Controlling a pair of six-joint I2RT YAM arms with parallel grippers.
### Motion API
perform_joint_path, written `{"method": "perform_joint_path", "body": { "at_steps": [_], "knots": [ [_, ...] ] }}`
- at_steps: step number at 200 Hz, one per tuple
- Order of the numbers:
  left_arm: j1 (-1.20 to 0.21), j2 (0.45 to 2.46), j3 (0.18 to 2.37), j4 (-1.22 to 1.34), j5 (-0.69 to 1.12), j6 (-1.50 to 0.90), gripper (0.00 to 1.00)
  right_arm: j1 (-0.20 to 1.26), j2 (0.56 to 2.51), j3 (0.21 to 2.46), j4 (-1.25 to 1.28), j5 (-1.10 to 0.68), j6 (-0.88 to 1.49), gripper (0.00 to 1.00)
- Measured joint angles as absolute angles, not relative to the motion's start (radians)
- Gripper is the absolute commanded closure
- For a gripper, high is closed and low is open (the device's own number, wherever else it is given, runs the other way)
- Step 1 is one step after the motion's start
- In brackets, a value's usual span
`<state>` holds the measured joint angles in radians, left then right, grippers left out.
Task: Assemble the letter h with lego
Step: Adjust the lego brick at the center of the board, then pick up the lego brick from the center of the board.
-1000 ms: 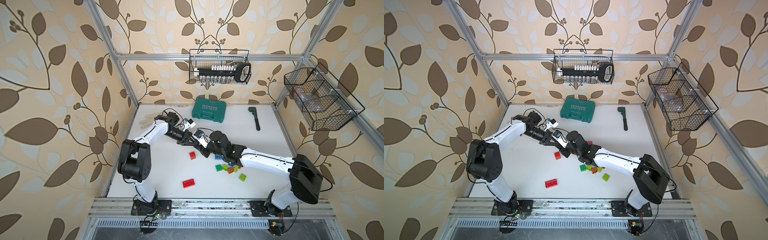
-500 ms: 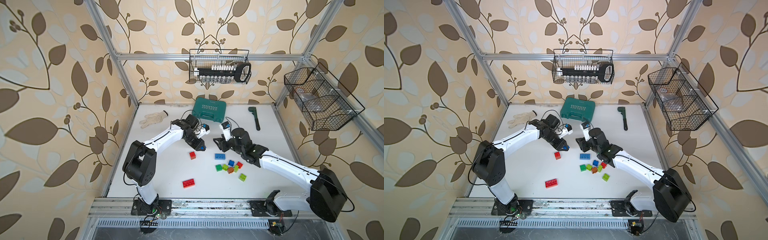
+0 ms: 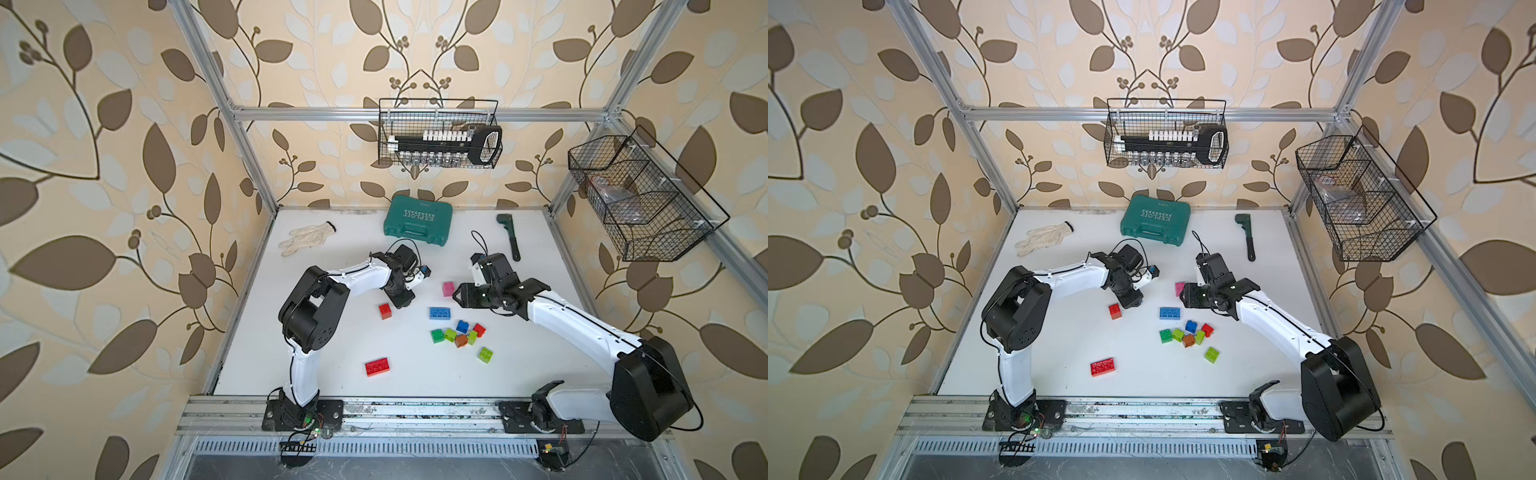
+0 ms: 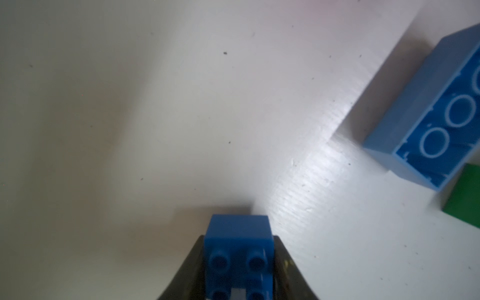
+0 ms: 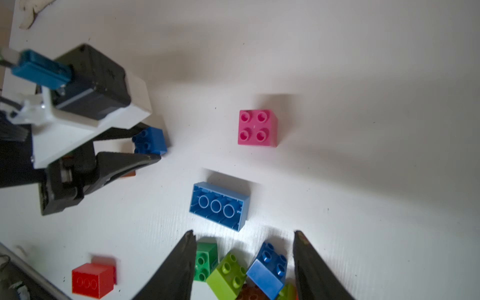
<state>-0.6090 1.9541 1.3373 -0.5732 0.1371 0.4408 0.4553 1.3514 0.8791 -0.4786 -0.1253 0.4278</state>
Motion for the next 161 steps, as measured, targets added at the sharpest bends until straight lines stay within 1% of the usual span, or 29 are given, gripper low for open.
{"method": "perform_joint_path", "body": {
  "at_steps": [13,28,60,79,110,127,141,161],
  "knots": [
    [-0.609,1.954,1.337,-0.574,0.141,0.450,0.37,0.495,1.371,0.901,-0.532,-0.133,0.417,0.45],
    [-0.609,1.953,1.337,-0.577,0.154,0.459,0.31,0.553,1.395,0.929,-0.584,-0.131,0.414,0.47],
    [-0.593,1.928,1.337,-0.620,0.201,0.457,0.30,0.661,1.431,0.970,-0.669,-0.122,0.445,0.49],
    [-0.553,1.885,1.337,-0.655,0.254,0.449,0.30,0.721,1.468,1.002,-0.710,-0.103,0.476,0.50],
    [-0.389,1.783,1.337,-0.692,0.359,0.416,0.28,0.815,1.549,1.033,-0.726,-0.090,0.527,0.53],
    [-0.290,1.735,1.334,-0.685,0.389,0.389,0.27,0.841,1.591,1.034,-0.727,-0.081,0.551,0.54],
    [-0.215,1.706,1.317,-0.669,0.398,0.366,0.21,0.845,1.625,1.035,-0.730,-0.059,0.566,0.54],
    [-0.127,1.686,1.272,-0.638,0.416,0.325,0.18,0.844,1.661,1.040,-0.741,-0.020,0.580,0.54]
  ]
}}
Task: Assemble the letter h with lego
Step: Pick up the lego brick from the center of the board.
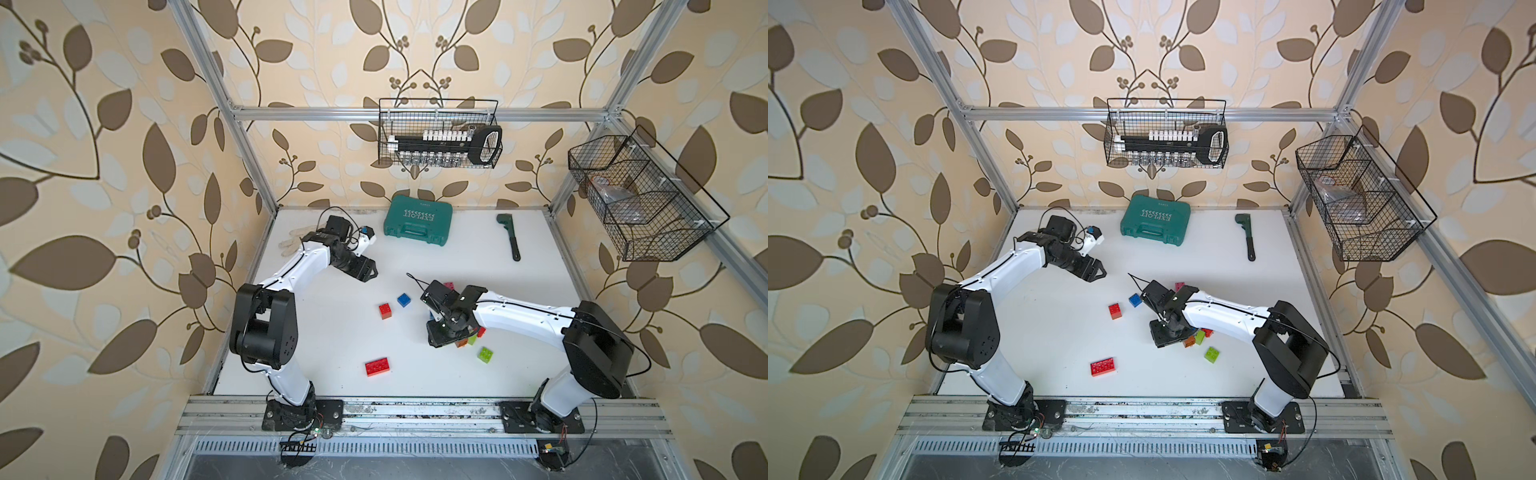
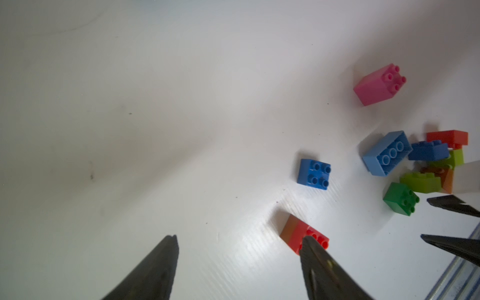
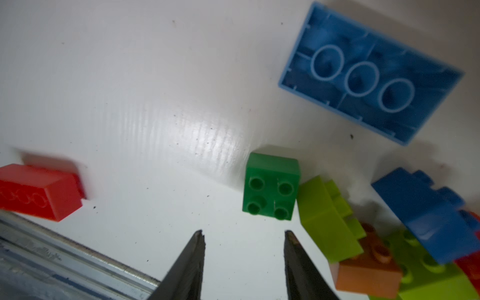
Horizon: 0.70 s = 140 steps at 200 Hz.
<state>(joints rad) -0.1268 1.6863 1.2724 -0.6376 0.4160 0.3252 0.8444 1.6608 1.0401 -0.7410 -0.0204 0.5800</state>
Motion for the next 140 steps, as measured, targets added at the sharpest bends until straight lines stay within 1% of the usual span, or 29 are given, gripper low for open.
{"method": "perform_joint_path", "body": {
  "at_steps": [18,33,55,81,104,140],
  "knots": [
    [-0.072,1.685,1.217,-0.596,0.411,0.292,0.16,0.844,1.684,1.046,-0.742,0.005,0.587,0.54],
    [-0.039,1.674,1.150,-0.546,0.390,0.271,0.12,0.843,1.701,1.055,-0.741,0.019,0.587,0.54],
    [-0.012,1.627,1.049,-0.477,0.342,0.252,0.08,0.842,1.723,1.071,-0.739,0.036,0.587,0.61],
    [0.010,1.569,0.974,-0.392,0.288,0.246,0.08,0.841,1.751,1.097,-0.735,0.050,0.594,0.64],
    [0.057,1.551,0.958,-0.344,0.276,0.245,0.08,0.841,1.764,1.098,-0.729,0.057,0.601,0.69],
    [0.119,1.549,0.925,-0.276,0.273,0.239,0.07,0.845,1.769,1.104,-0.730,0.062,0.603,0.70]
  ]
}}
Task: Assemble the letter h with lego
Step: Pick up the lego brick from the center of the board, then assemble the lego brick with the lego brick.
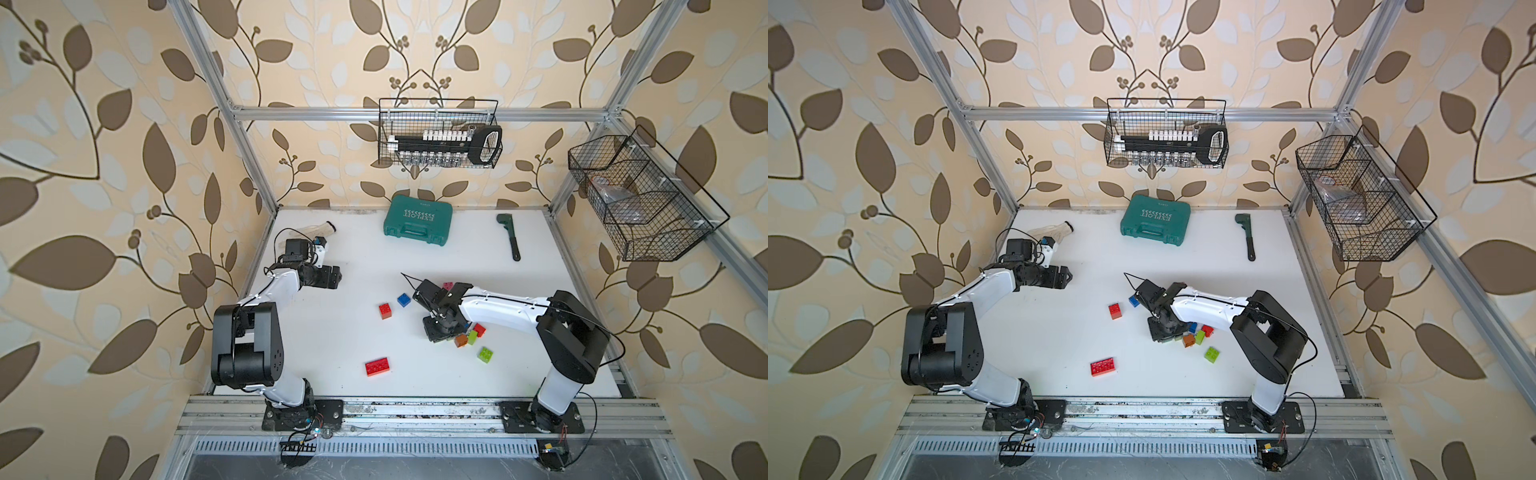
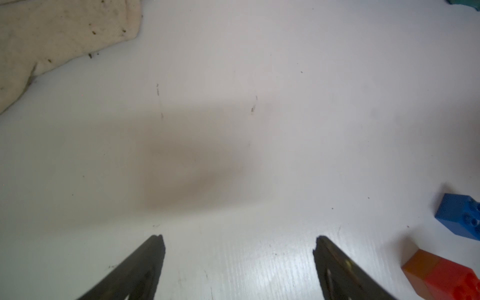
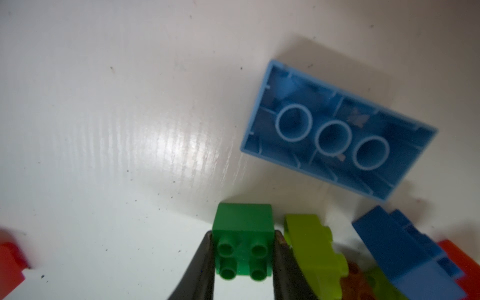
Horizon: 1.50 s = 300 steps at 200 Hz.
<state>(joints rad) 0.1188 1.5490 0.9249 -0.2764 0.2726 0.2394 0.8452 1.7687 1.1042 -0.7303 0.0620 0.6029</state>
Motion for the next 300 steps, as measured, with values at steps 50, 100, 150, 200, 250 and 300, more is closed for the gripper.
{"method": "perform_joint_path", "body": {
  "at_steps": [50,100,150,200,250,300],
  "knots": [
    [0.120,1.549,0.907,-0.241,0.270,0.233,0.03,0.849,1.771,1.139,-0.754,0.085,0.603,0.73],
    [0.126,1.550,0.907,-0.234,0.267,0.230,0.01,0.846,1.771,1.320,-0.785,0.112,0.532,0.73],
    [0.139,1.553,0.907,-0.234,0.262,0.227,0.01,0.782,1.877,1.513,-0.780,0.057,0.394,0.72],
    [0.146,1.567,0.907,-0.235,0.260,0.224,0.01,0.756,2.029,1.679,-0.802,-0.003,0.278,0.71],
    [0.147,1.567,0.907,-0.235,0.261,0.224,0.01,0.753,2.170,1.814,-0.870,-0.032,0.211,0.71],
    [0.152,1.567,0.907,-0.235,0.262,0.224,0.01,0.746,2.192,1.837,-0.926,-0.057,0.137,0.71]
  ]
}}
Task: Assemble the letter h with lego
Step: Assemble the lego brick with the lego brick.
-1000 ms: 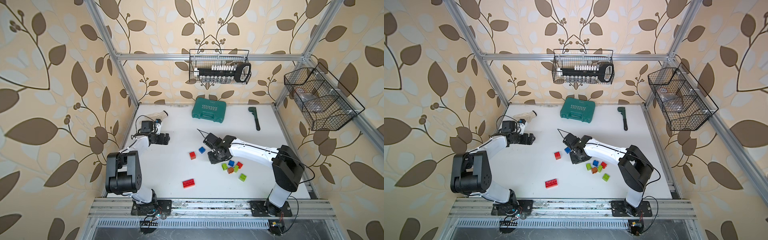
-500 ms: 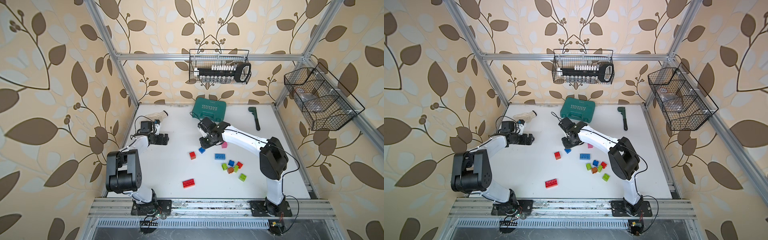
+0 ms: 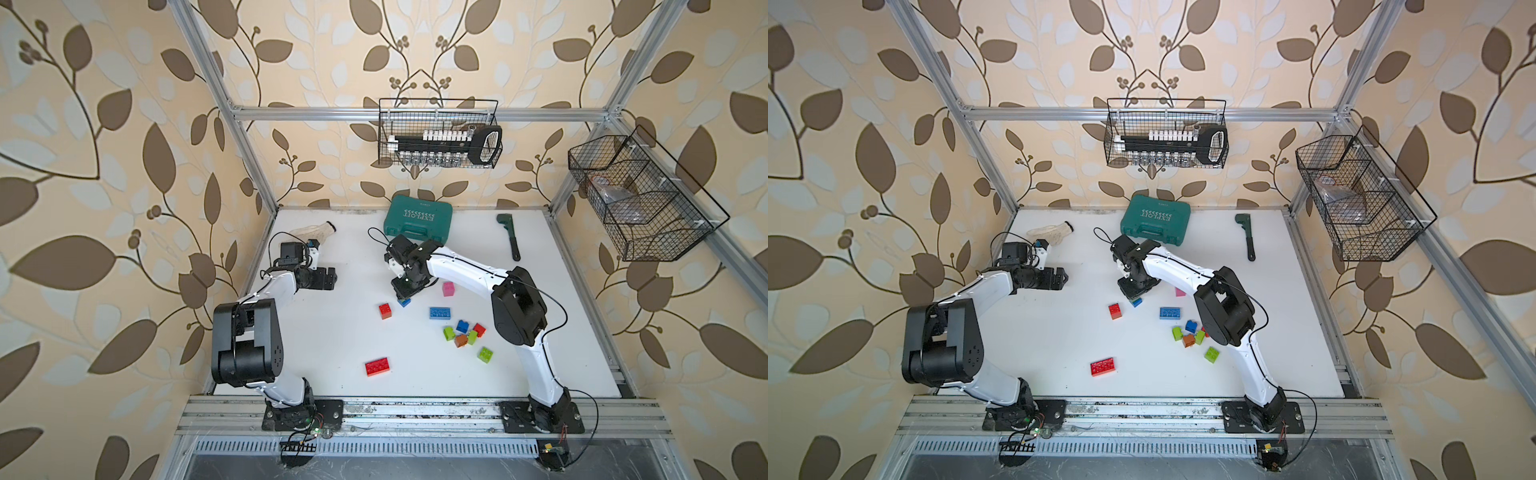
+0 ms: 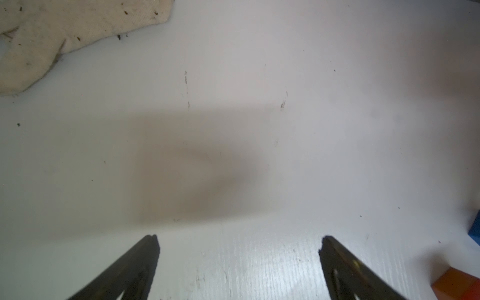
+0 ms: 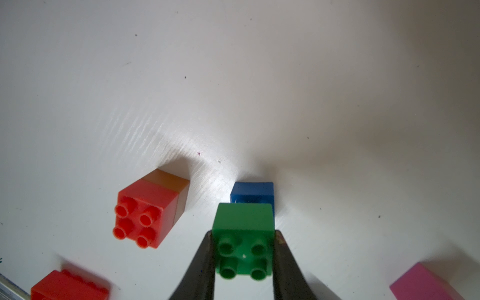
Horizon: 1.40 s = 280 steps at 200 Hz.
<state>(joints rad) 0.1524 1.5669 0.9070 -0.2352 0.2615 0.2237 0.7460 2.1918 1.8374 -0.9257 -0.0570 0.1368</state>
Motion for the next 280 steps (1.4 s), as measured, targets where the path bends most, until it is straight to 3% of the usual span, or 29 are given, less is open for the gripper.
{"method": "perform_joint_path", "body": {
  "at_steps": [146,206,280],
  "knots": [
    [0.159,1.567,0.907,-0.236,0.284,0.220,0.01,0.733,2.257,1.909,-0.980,-0.065,0.017,0.70],
    [0.159,1.567,0.907,-0.236,0.286,0.216,0.01,0.734,2.279,1.941,-1.009,-0.087,-0.159,0.71],
    [0.159,1.567,0.907,-0.236,0.288,0.216,0.01,0.737,2.383,2.107,-1.141,-0.091,-0.237,0.71]
  ]
}}
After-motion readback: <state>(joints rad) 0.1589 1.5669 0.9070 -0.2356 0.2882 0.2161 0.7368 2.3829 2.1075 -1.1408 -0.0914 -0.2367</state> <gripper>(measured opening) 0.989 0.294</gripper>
